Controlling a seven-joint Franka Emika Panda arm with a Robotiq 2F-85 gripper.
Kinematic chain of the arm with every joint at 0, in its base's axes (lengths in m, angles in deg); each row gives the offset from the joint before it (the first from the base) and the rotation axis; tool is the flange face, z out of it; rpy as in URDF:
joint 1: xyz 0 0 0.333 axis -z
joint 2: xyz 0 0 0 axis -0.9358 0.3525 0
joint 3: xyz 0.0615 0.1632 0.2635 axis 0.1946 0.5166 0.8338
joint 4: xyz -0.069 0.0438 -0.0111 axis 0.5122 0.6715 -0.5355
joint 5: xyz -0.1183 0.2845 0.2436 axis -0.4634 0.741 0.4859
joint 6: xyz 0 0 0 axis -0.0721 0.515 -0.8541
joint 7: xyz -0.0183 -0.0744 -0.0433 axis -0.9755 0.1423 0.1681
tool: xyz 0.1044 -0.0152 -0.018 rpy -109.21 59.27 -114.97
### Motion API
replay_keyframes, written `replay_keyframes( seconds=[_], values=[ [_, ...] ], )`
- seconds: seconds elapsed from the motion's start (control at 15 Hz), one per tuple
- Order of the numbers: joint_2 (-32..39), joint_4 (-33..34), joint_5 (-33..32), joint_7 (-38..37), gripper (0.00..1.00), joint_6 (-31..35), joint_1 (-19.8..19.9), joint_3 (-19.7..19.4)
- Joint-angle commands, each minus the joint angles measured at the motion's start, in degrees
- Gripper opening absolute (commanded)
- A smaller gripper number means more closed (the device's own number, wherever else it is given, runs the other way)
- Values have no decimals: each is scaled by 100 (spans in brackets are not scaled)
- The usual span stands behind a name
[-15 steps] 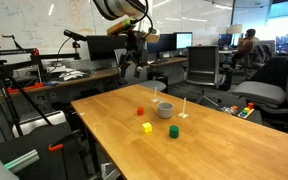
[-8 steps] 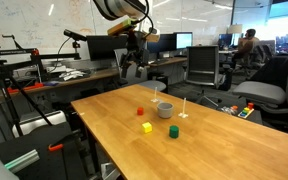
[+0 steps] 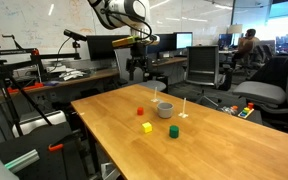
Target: Put the blocks in the cup
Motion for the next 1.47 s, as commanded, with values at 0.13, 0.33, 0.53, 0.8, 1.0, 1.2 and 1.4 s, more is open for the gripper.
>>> replay_keyframes(
  seconds=[0.13, 0.33, 0.53, 0.8, 1.0, 1.2, 1.4],
  values=[
    [862, 516, -128, -293, 100, 503, -286, -94],
    [829, 360, -101, -221, 100, 476, -304, -136],
    [1087, 527, -207, -371, 100, 478, -391, -210],
    [1137, 618, -326, -352, 100, 509, -423, -244],
    [1278, 820, -331, 143, 100, 438, -394, -158],
    [1404, 967, -258, 844, 100, 377, -359, -15],
    [1570, 1110, -478, 1118, 100, 317, -488, -35]
  ],
)
